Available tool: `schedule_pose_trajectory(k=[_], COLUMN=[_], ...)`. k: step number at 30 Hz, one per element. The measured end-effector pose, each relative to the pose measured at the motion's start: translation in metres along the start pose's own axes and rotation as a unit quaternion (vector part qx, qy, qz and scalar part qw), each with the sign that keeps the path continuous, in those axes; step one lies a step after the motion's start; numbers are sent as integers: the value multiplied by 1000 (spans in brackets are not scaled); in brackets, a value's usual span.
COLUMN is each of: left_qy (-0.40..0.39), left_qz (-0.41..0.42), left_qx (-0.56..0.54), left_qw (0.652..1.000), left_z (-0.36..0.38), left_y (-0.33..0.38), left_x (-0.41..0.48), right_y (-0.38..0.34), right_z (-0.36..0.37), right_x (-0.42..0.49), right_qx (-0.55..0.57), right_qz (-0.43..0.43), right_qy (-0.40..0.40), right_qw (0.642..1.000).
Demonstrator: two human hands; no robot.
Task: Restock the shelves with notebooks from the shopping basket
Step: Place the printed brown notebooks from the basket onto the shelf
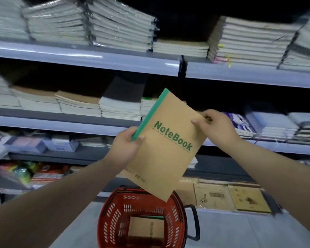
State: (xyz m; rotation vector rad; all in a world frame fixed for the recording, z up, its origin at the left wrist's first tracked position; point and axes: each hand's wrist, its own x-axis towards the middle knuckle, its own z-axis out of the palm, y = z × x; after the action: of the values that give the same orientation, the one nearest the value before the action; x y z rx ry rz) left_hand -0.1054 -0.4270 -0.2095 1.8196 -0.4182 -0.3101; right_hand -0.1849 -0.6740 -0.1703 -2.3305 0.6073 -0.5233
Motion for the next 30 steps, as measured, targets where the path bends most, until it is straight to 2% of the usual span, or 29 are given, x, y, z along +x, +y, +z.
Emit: schedule_pose_trajectory(k=[3, 6, 9, 14, 21, 30], left_qy=[9, 12, 38, 63, 78, 48], left_qz=[-8, -1, 12, 2, -36, -118], left_qx=[-12, -3, -32, -102, -144, -159], left_qw=[1000, 1000, 999, 993, 986, 979], left_z=[1, 2, 8, 18, 21, 11], left_y=[21, 48, 76, 117, 146, 169], left_x=[-2, -1, 3, 14, 30, 57], right_y=[-3, -5, -9, -24, -37, -58], right_z=[-15, -30, -46, -61, -74, -89], right_x=[2, 3, 6, -2, -11, 8], right_qx=[180, 279, 344, 301, 241, 175], right_qz=[65, 129, 149, 121, 86, 45], right_qy=[40, 50, 30, -16, -77, -56], right_qw=[981, 950, 927, 946, 964, 982])
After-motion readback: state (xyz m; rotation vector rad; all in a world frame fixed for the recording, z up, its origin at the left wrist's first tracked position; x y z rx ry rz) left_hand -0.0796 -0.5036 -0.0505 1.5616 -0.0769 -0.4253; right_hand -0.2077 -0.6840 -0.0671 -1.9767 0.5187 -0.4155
